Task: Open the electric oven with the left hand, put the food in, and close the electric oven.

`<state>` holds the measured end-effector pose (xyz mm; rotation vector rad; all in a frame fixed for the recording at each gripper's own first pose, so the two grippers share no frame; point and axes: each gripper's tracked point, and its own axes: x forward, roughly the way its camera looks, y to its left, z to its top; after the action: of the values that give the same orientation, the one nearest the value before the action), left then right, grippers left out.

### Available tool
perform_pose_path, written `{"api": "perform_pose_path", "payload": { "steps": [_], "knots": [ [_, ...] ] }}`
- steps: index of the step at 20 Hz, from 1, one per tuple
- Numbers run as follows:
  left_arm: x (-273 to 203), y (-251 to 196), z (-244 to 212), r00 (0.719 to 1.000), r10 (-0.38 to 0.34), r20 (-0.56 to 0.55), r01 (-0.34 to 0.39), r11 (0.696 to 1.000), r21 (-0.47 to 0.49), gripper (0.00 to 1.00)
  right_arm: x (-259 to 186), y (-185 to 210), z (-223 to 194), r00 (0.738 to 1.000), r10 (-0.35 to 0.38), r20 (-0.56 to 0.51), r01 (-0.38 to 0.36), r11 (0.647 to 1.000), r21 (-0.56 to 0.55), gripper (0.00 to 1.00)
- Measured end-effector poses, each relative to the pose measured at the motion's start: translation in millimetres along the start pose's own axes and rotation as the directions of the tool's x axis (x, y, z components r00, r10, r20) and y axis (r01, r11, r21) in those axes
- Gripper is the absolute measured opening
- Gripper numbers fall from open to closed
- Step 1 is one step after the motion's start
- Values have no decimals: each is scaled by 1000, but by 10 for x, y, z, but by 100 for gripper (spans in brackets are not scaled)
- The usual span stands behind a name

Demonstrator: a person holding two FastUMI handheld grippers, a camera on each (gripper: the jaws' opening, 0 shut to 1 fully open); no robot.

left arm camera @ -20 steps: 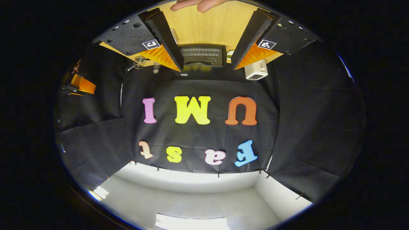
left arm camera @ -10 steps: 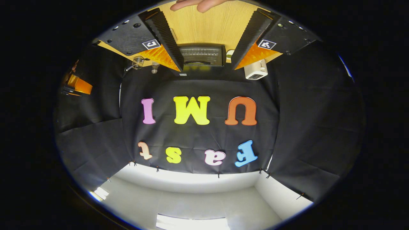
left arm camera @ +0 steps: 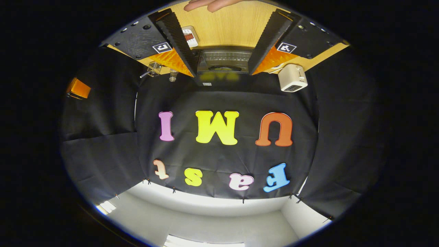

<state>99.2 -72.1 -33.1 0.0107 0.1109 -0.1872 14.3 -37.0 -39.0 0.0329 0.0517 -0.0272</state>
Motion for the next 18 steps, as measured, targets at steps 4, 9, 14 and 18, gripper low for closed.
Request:
{"api": "perform_pose_path", "payload": {
  "steps": [4,9,14,18],
  "knots": [
    [499,-47,-249,996,-36,-84,34,999,-27,95,-5,12,-87,999,27,-16,-27,999,23,100],
    [1239,42,-531,988,-24,-150,24,1000,-3,95,-15,-59,-99,1000,16,5,-16,1000,9,96],
    [1842,92,-876,974,-18,-224,21,1000,13,95,6,-100,-170,1000,26,3,-26,1000,10,96],
    [2181,133,-1182,952,-10,-307,21,999,33,95,63,-161,-227,1000,21,-4,-21,1000,16,96]
  ]
}}
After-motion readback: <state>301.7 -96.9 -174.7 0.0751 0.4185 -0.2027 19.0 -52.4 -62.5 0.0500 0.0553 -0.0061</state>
